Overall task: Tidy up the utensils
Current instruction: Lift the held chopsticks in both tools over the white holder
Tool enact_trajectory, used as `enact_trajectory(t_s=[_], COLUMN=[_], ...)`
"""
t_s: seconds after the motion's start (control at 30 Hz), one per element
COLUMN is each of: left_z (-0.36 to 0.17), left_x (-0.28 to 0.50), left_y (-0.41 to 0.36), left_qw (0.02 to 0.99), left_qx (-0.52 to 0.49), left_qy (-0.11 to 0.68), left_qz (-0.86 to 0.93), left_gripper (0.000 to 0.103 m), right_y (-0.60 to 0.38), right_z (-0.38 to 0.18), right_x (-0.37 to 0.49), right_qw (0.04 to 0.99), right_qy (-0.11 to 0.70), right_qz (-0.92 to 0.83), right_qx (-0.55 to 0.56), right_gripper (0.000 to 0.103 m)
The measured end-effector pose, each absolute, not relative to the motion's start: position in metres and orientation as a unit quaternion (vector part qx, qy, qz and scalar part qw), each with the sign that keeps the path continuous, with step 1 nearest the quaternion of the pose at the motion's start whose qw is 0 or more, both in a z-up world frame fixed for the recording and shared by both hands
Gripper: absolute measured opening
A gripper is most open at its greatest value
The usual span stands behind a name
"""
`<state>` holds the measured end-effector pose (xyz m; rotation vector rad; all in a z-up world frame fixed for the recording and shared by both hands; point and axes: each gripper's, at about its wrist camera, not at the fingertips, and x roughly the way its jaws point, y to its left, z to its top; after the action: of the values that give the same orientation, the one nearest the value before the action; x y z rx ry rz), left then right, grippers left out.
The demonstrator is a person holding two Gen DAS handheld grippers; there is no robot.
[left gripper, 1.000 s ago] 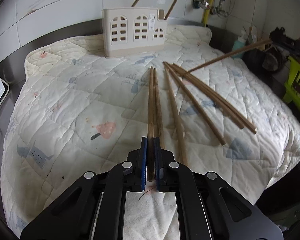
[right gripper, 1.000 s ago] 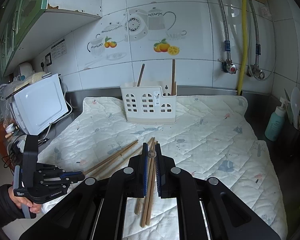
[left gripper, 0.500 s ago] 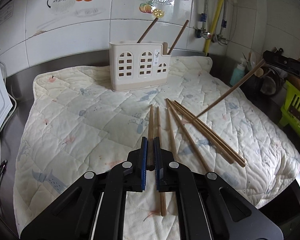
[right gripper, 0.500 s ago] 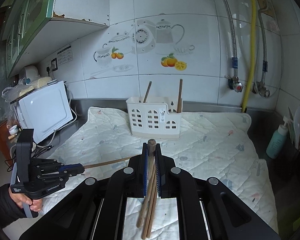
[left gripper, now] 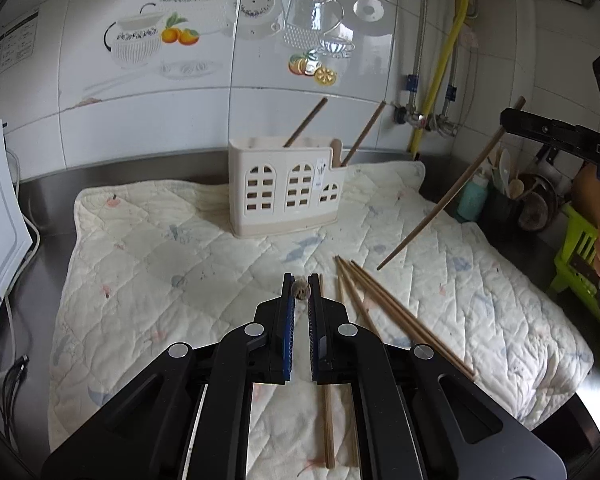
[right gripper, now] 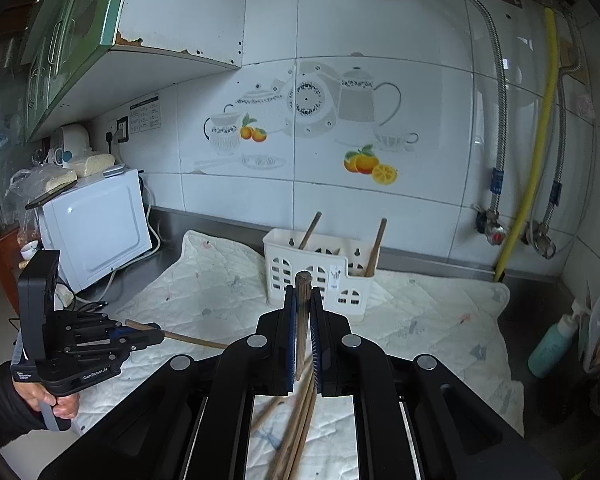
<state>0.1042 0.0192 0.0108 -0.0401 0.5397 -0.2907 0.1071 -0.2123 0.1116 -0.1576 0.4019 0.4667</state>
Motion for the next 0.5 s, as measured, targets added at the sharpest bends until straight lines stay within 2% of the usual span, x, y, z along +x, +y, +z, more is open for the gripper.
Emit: enact_trajectory(t_s=[0.5], left_z=[0.084], left_x=[0.159], left_y=[0.014], left_qw=[0.967], left_qx=[0.008], left_qy=[0.215], left_qz=[-0.138], left_gripper=[0.005], right_y=[-0.204], right_z=[0.178], right_x=[0.174], right_qw=[0.961], right_qy=[0.156], right_qz=[0.205], right_qx=[-0.101], right_gripper=[0.007])
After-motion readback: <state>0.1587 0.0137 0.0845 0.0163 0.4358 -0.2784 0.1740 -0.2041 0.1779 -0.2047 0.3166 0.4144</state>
